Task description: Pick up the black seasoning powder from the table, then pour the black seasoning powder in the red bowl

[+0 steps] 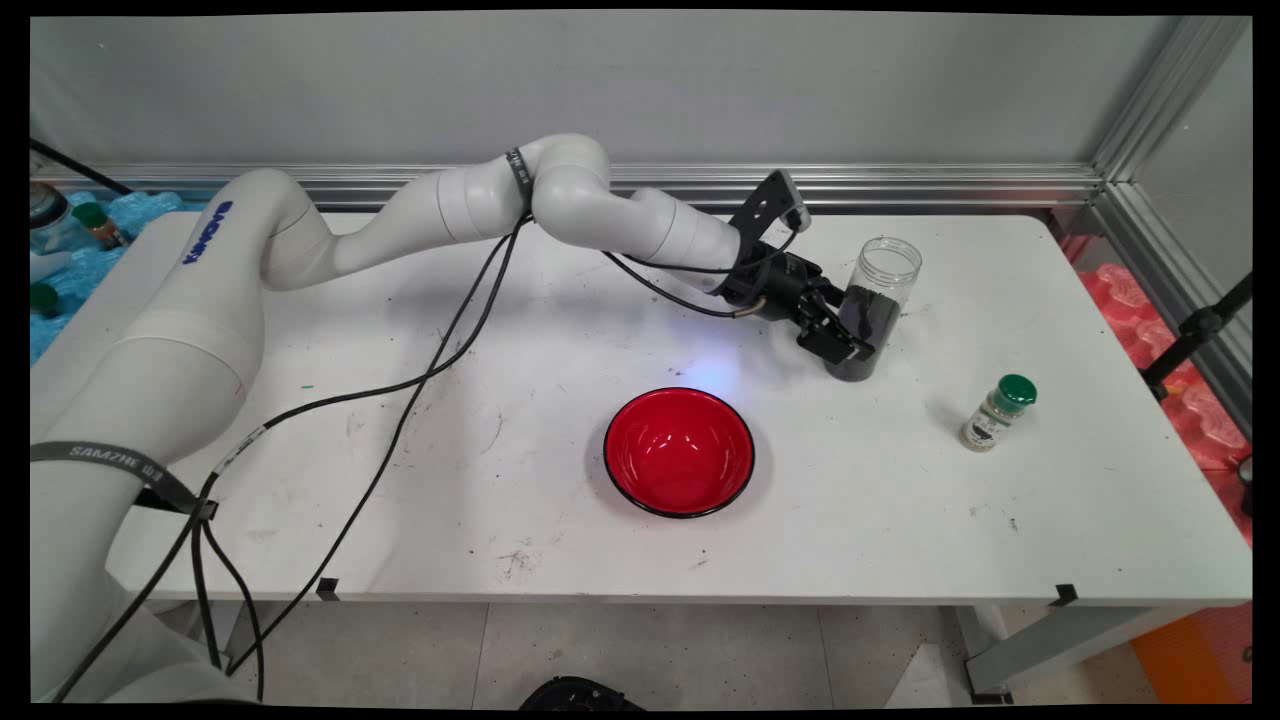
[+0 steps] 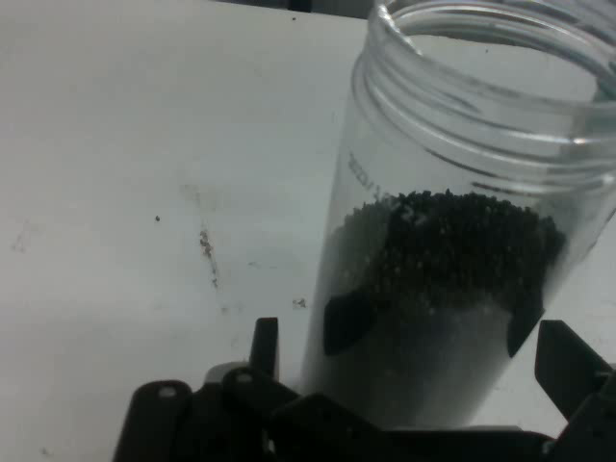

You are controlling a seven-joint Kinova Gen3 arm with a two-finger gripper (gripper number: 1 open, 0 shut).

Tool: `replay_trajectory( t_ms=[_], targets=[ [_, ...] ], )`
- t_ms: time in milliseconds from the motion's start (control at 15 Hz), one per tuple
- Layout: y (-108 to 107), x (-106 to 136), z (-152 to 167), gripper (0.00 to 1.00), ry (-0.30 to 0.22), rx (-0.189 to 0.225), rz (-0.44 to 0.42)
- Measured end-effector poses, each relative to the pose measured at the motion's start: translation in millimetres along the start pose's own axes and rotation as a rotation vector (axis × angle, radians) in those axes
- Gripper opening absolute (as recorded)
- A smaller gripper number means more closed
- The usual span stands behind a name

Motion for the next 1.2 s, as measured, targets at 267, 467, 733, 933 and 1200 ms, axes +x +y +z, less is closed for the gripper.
replay_trajectory(
  t_ms=[267,467,733,933,1200],
  targets=[
    [-0.3,1.4,5.8,1.0,0.003,0.0,-0.004],
    [-0.6,1.7,8.8,1.0,0.004,-0.002,-0.005],
    [-1.3,1.2,10.9,1.0,0.002,-0.003,-0.005],
    [-1.8,1.3,11.8,0.0,0.003,-0.004,-0.005],
    [-1.5,0.7,11.9,0.0,0.002,-0.007,-0.004]
  ],
)
